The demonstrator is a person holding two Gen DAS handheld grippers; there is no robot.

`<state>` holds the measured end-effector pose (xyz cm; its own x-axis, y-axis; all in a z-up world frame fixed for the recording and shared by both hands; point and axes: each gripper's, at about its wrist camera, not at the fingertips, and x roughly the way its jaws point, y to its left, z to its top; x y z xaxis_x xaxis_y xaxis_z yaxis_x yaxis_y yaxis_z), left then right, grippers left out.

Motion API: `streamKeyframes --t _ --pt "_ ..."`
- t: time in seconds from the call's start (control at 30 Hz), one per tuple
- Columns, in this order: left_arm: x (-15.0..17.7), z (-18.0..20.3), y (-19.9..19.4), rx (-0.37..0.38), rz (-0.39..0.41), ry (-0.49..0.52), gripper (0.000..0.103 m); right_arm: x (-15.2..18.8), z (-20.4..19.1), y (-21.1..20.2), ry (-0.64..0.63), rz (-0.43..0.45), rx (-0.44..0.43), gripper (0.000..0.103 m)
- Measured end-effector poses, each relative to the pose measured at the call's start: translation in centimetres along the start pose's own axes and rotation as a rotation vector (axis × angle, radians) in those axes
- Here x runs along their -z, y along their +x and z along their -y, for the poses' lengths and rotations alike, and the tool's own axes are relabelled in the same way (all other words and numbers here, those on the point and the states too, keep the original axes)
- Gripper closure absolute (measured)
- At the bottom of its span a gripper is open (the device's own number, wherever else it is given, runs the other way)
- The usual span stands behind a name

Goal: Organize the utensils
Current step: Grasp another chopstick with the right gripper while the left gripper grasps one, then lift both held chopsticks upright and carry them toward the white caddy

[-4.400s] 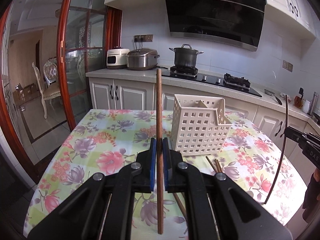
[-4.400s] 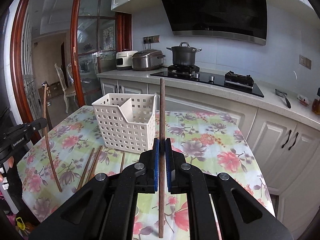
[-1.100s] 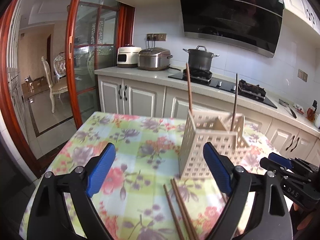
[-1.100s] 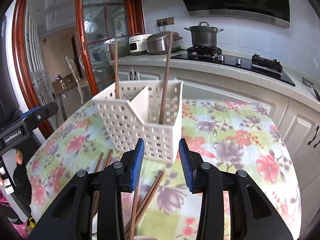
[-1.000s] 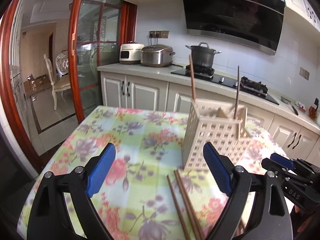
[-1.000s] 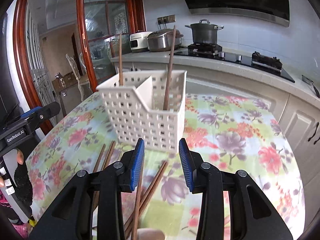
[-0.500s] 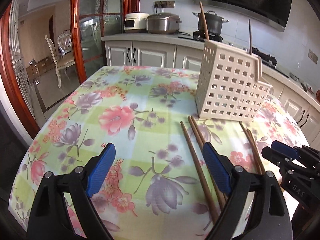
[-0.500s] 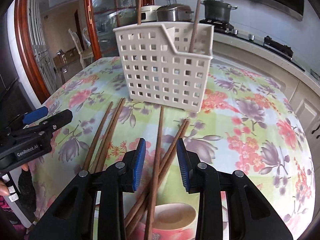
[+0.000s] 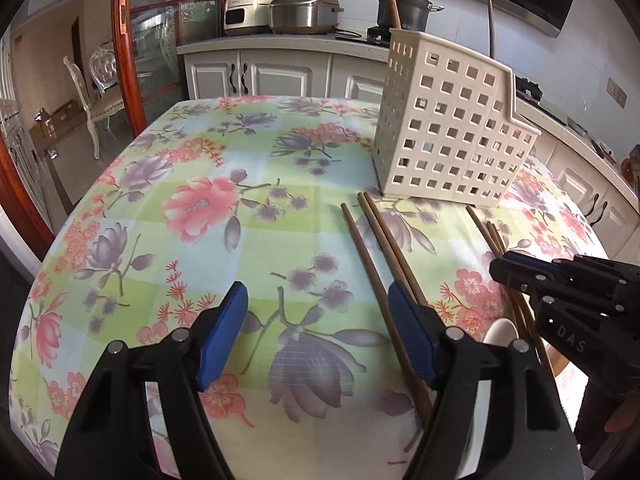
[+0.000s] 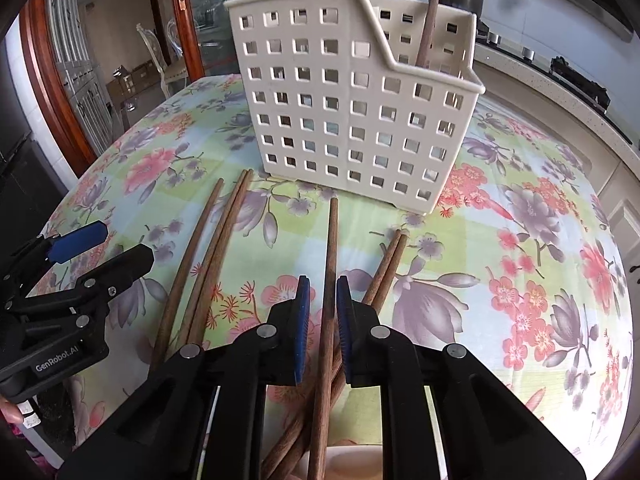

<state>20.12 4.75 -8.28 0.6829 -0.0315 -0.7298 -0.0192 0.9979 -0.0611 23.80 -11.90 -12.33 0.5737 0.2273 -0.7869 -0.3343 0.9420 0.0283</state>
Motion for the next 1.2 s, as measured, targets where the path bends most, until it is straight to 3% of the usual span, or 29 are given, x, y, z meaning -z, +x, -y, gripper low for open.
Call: streamKeyframes --t 0.07,0.23,0.47,0.6,0.8,0.87,1.2 --pt "0.0 0.3 0.2 0.0 -0.007 0.011 0.033 0.2 0.0 0.0 -0.005 0.011 0.011 0.095" --pt "-0.1 0.8 0.6 0.015 -0.025 0.019 0.037 0.1 0.2 -1.6 -0.003 0.071 0.018 0.096" --pt "-0.7 1.3 2.1 0.017 -0.065 0.012 0.057 0.9 1.3 -3.2 0.032 0.107 0.009 0.096" --pt "-1.4 2.0 2.8 0.02 -0.075 0.012 0.061 1.3 1.4 -3.8 0.029 0.123 0.006 0.096" --pt "-1.5 3.5 4.0 -0.033 -0.091 0.055 0.078 1.4 1.7 -4.4 0.039 0.14 -0.009 0.096" --pt "-1.4 3.6 4.0 -0.031 -0.084 0.064 0.094 1.6 1.7 -4.4 0.042 0.141 -0.014 0.096" --pt "-1.1 2.4 3.2 0.047 -0.05 0.028 0.094 1.9 2.4 -5.3 0.065 0.18 -0.031 0.096"
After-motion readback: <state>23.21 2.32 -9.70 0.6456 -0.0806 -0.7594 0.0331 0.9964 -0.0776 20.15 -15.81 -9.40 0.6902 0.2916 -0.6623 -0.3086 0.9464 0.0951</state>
